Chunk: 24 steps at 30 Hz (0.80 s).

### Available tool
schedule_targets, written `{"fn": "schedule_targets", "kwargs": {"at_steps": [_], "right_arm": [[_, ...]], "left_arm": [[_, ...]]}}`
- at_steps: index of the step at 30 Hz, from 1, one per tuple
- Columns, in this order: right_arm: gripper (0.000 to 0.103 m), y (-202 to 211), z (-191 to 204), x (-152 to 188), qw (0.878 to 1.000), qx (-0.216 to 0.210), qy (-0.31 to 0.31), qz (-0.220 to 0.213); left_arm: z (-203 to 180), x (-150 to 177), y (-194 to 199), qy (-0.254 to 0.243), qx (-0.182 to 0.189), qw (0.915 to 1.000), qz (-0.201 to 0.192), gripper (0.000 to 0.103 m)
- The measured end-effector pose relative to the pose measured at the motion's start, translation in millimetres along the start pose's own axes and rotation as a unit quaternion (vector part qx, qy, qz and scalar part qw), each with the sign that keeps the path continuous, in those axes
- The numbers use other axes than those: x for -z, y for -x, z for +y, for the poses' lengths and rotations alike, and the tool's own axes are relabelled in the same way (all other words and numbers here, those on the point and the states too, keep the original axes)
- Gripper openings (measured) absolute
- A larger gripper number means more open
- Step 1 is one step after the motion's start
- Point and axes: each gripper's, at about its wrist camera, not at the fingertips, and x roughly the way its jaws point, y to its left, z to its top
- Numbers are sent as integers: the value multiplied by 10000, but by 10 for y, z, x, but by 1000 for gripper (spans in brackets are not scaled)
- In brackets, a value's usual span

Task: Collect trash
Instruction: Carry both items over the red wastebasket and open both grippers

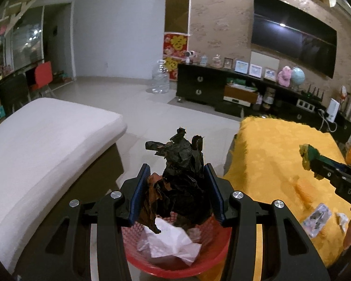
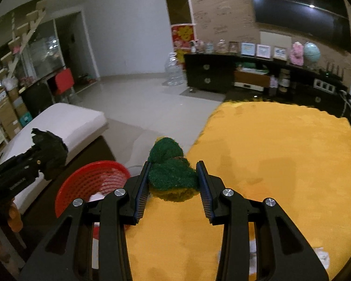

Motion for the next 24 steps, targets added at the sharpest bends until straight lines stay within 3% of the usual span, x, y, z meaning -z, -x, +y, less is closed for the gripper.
{"fn": "schedule_targets", "kwargs": {"at_steps": [12,24], "right_arm": [[38,-379,557,-146,9957,-833,257,297],[38,-785,853,46,9898,-1077,539,754]], "left_arm": [[97,-2,-75,30,-199,9997,126,46],[212,167,-419,3,-352,9971,678,46]]}}
